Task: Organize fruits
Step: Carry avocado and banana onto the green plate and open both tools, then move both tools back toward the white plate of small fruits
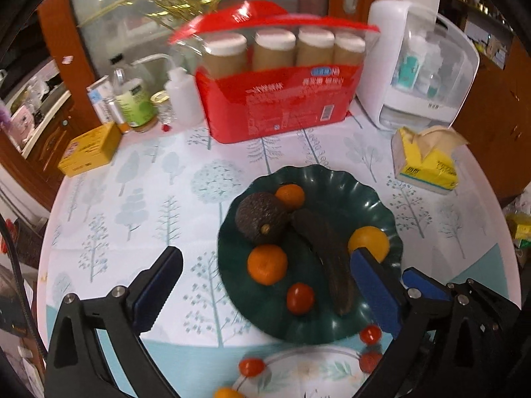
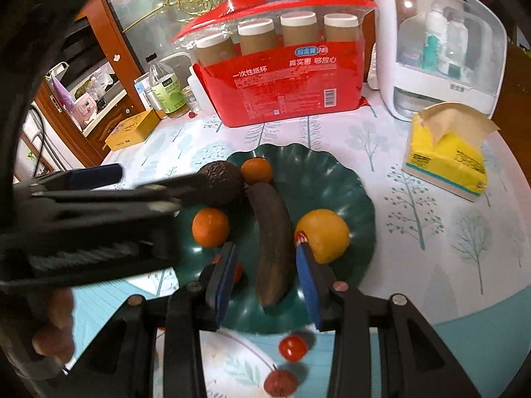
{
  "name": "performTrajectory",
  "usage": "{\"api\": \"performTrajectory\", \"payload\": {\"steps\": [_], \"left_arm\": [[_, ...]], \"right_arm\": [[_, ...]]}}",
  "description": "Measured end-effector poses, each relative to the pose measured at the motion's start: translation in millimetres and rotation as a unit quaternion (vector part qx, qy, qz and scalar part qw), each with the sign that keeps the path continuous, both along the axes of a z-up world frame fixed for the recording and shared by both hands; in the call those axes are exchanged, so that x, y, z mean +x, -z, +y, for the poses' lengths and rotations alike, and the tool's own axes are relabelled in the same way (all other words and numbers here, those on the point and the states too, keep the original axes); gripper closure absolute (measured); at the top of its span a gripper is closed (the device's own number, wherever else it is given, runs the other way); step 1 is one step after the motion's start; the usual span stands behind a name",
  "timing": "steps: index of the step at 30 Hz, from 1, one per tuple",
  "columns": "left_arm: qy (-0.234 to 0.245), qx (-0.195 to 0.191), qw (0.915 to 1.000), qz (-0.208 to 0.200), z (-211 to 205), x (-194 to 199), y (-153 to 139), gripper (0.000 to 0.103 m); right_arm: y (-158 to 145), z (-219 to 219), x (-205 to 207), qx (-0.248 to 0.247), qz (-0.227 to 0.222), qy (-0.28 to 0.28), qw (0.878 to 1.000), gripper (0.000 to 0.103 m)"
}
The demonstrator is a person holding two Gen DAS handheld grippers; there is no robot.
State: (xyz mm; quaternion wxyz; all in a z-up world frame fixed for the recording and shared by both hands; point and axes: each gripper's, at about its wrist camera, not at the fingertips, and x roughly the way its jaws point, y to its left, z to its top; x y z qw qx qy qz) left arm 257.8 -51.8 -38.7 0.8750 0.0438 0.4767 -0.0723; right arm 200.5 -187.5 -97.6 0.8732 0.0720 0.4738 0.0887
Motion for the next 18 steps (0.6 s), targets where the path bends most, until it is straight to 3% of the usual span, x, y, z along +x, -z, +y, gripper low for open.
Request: {"api": "performTrajectory", "payload": {"steps": [5,13,18], "left_arm": [[-0.015,-0.014,0.9997,-0.012,18,-39,-29,0.002],[-0.042,-0.037,0.9968,-0.057,43,-113,-78,0.001],[-0.06,-0.056,0.9941,-0.071,59,-151,-88,0.001]], "right_arm": [[-27,-8,-26,0.012,-0.009,0.002,1.0,0.065],[-91,-13,-77,0.012,-0.063,-0.01,0.998,0.065],[-113,-15,-107,0.01,-0.081,-0.016,0.997,0.061]]}}
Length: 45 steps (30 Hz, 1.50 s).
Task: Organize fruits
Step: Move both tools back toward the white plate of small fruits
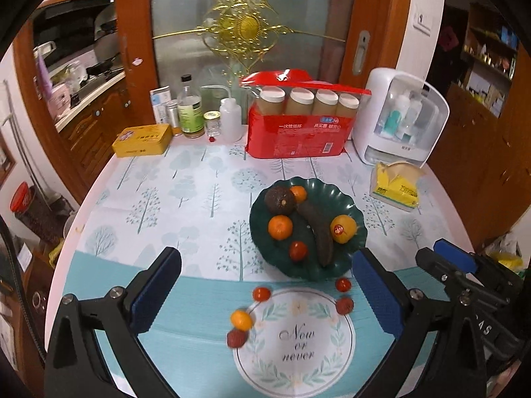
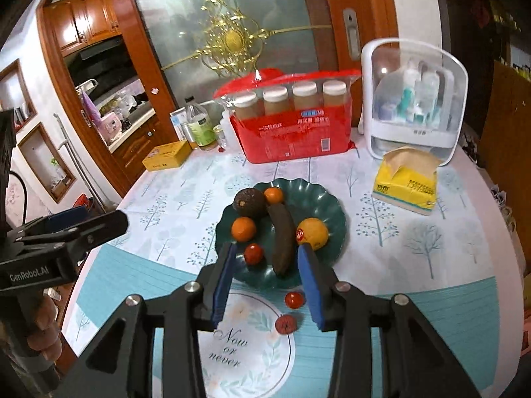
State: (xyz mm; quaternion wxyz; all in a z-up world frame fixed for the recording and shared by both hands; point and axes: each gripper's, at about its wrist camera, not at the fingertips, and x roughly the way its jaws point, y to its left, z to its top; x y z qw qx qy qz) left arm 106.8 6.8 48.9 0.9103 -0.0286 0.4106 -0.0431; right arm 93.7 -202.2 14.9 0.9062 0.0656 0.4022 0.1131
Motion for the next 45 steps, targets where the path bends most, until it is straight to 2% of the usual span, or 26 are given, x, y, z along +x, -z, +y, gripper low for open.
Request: {"api": "performTrajectory", "payload": {"steps": [3,7,10,16,24,27,31,36,40,43,45], "left_arm": [[-0.013,0.003,0.9999,-0.001,8,-20,6,0.001],[-0.025,0.01,0.9996,0.012,17,-41,31,0.001],[-0.035,0.013,0.9989,0.029,22,-50,56,0.001],[-0.048,0.013,0.9947,0.09,26,-48,123,0.001],[-0.062,-0.002,0.9905,0.123,32,-35,187,0.004],[-0.067,-0.015,0.9889,0.132,34,-26,203,0.011],[-0.068,-0.024,0.9869,0.144,32,-16,221,0.026],[-0.062,-0.021,0.9871,0.146,27,-11,230,0.043],[-0.065,-0.017,0.9872,0.144,30,-8,233,0.061],[-0.06,-0.017,0.9879,0.142,31,-8,232,0.076],[-0.061,-0.018,0.9882,0.139,31,-9,232,0.076]], "right_arm": [[0,-1,-14,-0.001,-0.001,-0.002,1.0,0.059],[14,-1,-24,-0.007,0.014,-0.007,1.0,0.059],[32,0,-28,-0.01,0.029,-0.011,0.999,0.059],[78,3,-28,-0.015,0.067,-0.008,0.998,0.059],[142,6,-13,-0.012,0.124,-0.001,0.992,0.059],[160,6,-6,-0.011,0.138,0.002,0.99,0.059],[179,5,4,-0.004,0.15,0.01,0.989,0.059],[187,10,10,-0.01,0.148,0.006,0.989,0.059],[190,16,13,-0.019,0.139,0.0,0.99,0.06],[191,19,15,-0.025,0.131,-0.002,0.991,0.071],[191,19,16,-0.023,0.128,0.0,0.992,0.072]]}}
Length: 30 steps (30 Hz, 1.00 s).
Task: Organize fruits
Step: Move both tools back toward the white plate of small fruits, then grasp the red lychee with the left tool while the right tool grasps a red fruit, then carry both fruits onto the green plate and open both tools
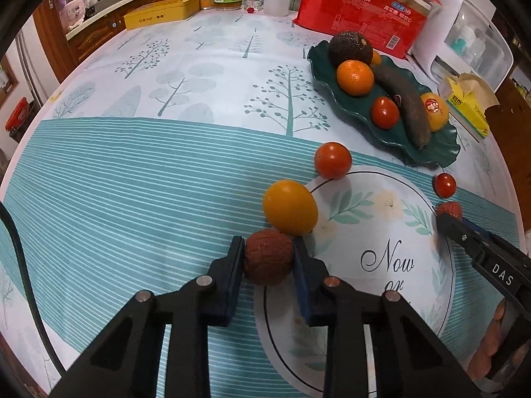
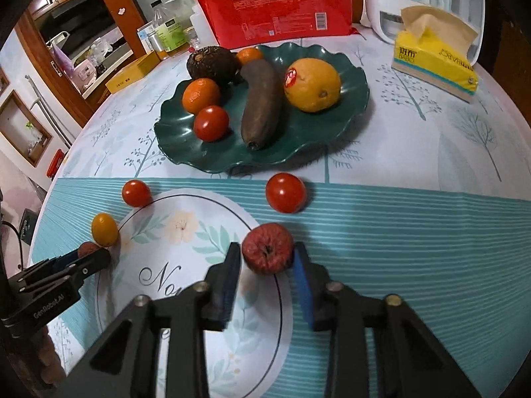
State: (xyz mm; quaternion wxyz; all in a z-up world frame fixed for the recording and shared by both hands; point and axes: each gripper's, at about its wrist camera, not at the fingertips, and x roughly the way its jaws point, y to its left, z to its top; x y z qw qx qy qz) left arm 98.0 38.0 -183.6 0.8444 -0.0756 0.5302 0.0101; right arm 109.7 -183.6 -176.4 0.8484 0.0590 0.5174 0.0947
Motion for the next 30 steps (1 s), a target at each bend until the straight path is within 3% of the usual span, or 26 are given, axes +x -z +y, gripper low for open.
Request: {"api": "performTrajectory", "payload": {"steps": [16,23,30], "left_arm": [[0.032,0.003,0.9995,0.001,-24,-18,-10,0.077],[0.056,-0.018,0.9981,-0.019,-42,-25,-56,0.077],[0.092,-0.007,0.9935,-0.066,-68,-3,-141,0.077]], "right_arm": [[0,1,-6,0.002,0.002,-0.019,1.0,0.073],[-27,5,-23,0.028,0.01,-0.041,0.999,0.073],[-99,-6,-14,0.05,-0.027,-0.033,0.998,0.073]]}}
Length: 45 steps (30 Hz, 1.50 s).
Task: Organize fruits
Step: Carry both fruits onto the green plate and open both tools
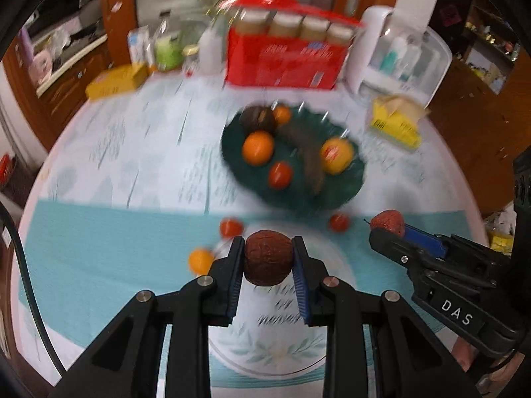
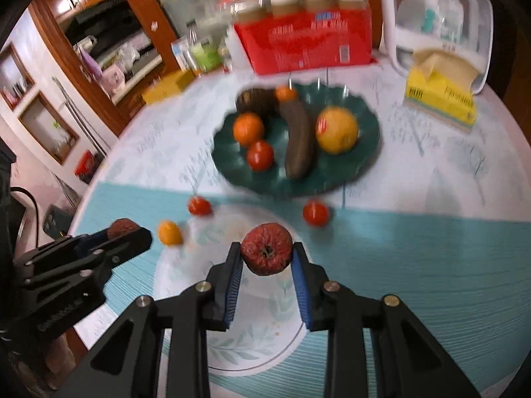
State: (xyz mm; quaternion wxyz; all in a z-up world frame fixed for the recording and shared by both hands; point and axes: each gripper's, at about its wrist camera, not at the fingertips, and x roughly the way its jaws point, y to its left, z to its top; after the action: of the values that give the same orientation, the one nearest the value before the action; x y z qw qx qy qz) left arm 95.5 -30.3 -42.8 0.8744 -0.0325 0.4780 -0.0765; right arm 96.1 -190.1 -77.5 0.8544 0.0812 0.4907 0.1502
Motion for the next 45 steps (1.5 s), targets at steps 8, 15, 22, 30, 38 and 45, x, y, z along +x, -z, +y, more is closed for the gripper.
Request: {"api": "performTrajectory", "payload": {"steps": [8,15,22,30,38,45], "left_arm": [[0.035,0.02,0.9981,-0.047,-21,39,-89,0.077],[0.059,0.004,0.9972,-0.046,-32,86,-122,0.077],[0.05,0.008,0.9986,-0.015,-38,135,-83,0.077],[0.05,0.023,0.9965,0.064,-49,175,12,0.077],[0.046,0.025,0.9908,0.125,-55,201,91,0.077],[0.056,0.019,0.9894,0.132,-63,205,111,0.069]], "right_arm": [[-108,-17,34,0.01,-0.071,0.007,0.997,0.073],[-160,-29,88,0.0,-0.092,0.019,0.996,0.073],[-122,-30,145,-0.015,-0.049,0.035,0.998,0.073],[-35,-24,187,-0.027,0.02,0.041,0.999,0.073],[42,-19,216,-0.033,0.083,0.033,0.995,0.073],[79,-12,228,-0.057,0.104,0.026,0.993,0.069]]}}
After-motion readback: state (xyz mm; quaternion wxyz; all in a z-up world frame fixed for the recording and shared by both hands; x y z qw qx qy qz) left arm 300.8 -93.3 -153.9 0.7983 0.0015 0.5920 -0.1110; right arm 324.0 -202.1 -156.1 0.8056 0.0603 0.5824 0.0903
